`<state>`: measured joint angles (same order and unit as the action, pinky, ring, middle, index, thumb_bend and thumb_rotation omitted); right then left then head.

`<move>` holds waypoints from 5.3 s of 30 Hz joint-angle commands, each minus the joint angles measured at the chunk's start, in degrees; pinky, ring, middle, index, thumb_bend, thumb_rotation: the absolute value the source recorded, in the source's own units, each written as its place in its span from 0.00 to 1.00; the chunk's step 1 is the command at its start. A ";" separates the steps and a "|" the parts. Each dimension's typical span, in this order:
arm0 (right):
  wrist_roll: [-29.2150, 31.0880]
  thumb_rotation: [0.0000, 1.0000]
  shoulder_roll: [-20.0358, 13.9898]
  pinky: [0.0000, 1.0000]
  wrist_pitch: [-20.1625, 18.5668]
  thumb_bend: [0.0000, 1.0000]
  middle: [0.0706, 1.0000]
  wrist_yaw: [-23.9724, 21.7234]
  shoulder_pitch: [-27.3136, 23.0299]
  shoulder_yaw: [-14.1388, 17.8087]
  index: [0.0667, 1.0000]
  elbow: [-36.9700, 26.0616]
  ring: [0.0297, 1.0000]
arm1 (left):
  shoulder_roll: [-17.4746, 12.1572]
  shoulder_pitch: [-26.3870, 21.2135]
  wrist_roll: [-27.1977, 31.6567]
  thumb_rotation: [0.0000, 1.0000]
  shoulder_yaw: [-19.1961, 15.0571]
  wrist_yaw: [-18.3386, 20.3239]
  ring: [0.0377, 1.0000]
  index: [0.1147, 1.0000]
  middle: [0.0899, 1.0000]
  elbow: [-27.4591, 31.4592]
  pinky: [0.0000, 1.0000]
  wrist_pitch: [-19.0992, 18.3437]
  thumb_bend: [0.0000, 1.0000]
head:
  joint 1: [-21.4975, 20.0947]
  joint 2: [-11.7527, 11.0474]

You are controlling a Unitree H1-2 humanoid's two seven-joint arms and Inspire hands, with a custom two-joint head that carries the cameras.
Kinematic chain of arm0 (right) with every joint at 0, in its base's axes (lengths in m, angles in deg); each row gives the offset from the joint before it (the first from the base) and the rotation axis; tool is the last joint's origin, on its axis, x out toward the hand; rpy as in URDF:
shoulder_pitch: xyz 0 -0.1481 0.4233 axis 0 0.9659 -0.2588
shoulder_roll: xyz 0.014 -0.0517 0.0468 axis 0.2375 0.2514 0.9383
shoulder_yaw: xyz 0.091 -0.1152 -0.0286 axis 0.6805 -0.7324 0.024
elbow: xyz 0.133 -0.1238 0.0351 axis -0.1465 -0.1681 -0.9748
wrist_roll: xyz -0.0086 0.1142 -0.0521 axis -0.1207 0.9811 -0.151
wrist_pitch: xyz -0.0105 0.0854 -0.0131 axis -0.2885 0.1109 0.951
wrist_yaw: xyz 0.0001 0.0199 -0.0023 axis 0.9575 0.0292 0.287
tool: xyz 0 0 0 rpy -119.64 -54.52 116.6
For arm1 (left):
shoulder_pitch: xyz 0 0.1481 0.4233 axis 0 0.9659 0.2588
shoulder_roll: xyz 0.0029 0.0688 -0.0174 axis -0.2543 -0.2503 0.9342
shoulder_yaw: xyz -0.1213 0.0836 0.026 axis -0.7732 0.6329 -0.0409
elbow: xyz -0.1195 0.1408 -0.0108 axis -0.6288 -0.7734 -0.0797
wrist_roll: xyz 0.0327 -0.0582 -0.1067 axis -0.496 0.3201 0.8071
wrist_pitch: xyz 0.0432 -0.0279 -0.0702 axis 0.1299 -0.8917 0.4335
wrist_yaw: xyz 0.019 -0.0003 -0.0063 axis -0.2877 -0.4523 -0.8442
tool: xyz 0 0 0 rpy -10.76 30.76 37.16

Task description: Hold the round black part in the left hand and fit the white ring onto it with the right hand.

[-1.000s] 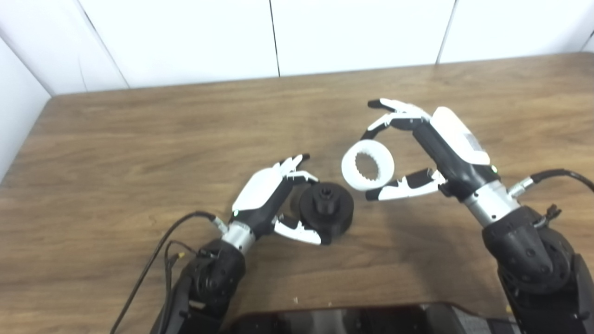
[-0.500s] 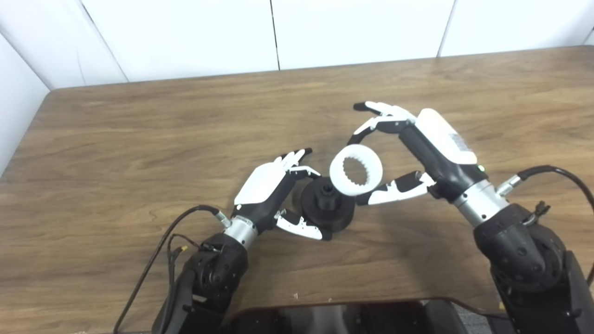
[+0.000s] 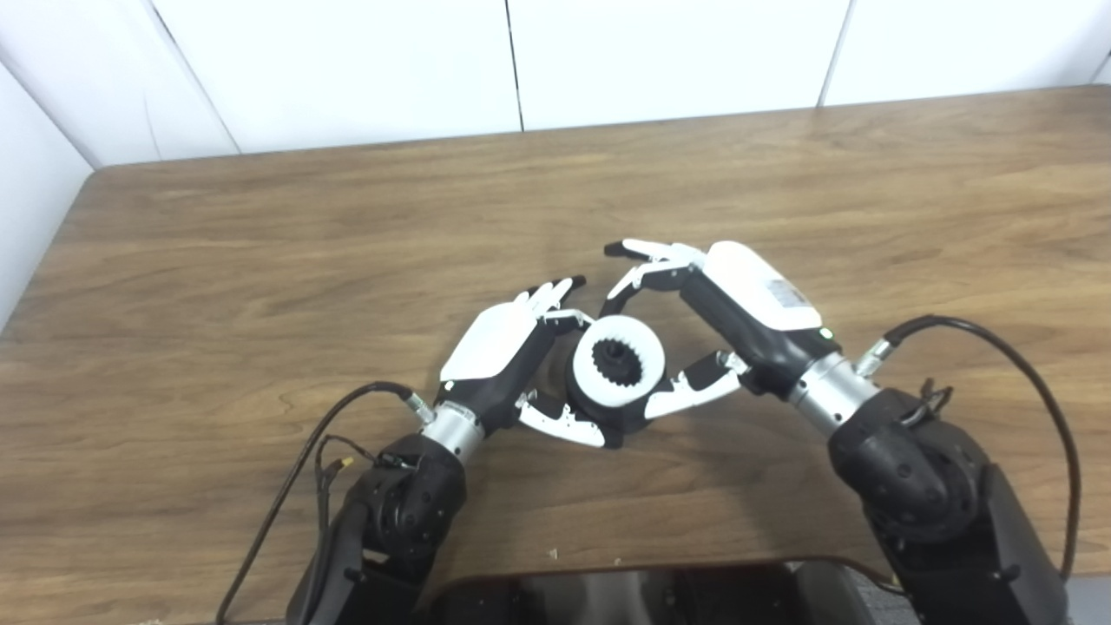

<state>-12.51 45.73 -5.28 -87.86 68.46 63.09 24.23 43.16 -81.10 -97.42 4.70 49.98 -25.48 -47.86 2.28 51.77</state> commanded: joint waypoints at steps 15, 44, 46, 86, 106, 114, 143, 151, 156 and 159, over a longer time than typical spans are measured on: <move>-2.12 0.16 1.80 0.93 3.61 0.52 0.89 2.21 -5.07 0.84 0.46 3.30 0.90 | -0.12 -1.09 -0.20 0.35 0.09 -0.70 1.00 0.57 1.00 2.10 1.00 -0.42 1.00 | -0.23 0.09; -2.38 0.16 -0.30 0.89 5.35 0.52 0.87 2.25 -1.03 2.67 0.45 2.57 0.88 | -1.65 -1.58 1.91 0.35 -0.80 -0.20 1.00 0.57 1.00 2.91 1.00 -0.59 1.00 | -1.80 1.24; -2.37 0.16 -0.49 0.89 5.71 0.52 0.87 2.32 -0.75 2.43 0.45 2.70 0.88 | -1.57 -1.65 1.97 0.34 -0.81 -0.06 1.00 0.57 1.00 3.07 1.00 -0.83 1.00 | -1.71 1.22; -4.78 0.16 1.22 0.89 4.86 0.52 0.88 0.54 -4.53 1.21 0.46 5.24 0.88 | -0.88 -1.46 1.78 0.34 -0.56 0.08 1.00 0.57 1.00 3.61 1.00 -1.15 1.00 | -0.60 1.23; -4.81 0.16 0.47 0.89 5.44 0.52 0.88 1.80 -3.08 1.14 0.46 6.18 0.88 | -1.70 -1.63 1.86 0.35 -0.92 0.73 1.00 0.57 1.00 4.45 1.00 -1.62 1.00 | -1.03 1.50; -5.72 0.16 0.80 0.88 5.39 0.52 0.88 2.27 -3.07 0.35 0.46 8.18 0.88 | -1.35 -1.66 1.86 0.35 -0.77 0.76 1.00 0.57 1.00 4.48 1.00 -1.46 1.00 | -0.83 1.67; -11.12 0.50 -2.65 0.90 -0.01 0.98 0.97 -7.83 -5.86 -4.49 0.76 8.59 0.95 | -0.99 -2.09 1.94 0.35 -1.24 0.95 1.00 0.57 1.00 4.30 1.00 -1.65 1.00 | -0.93 2.02; -11.44 0.48 -3.34 0.90 0.02 1.00 0.98 -9.13 -6.29 -4.41 0.78 8.21 0.96 | -1.21 -2.38 1.56 0.35 -1.22 1.06 1.00 0.57 1.00 4.36 1.00 -1.52 1.00 | -0.90 1.93; -11.53 0.48 -3.90 0.92 -0.57 1.00 1.00 -11.44 -6.72 -4.33 0.84 7.44 0.98 | -1.17 -2.54 1.43 0.35 -1.27 1.13 1.00 0.57 1.00 4.24 1.00 -1.79 1.00 | -0.99 1.83; -11.98 0.48 -4.51 0.94 -0.92 1.00 1.00 -12.93 -6.99 -4.34 0.88 7.08 1.00 | -1.20 -2.57 1.37 0.35 -1.26 1.07 1.00 0.57 1.00 4.23 1.00 -1.71 1.00 | -0.99 1.83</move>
<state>-22.83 42.65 -5.98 -98.33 62.54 59.40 31.95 41.71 -81.12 -95.86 3.68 52.22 -23.39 -50.30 1.23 53.53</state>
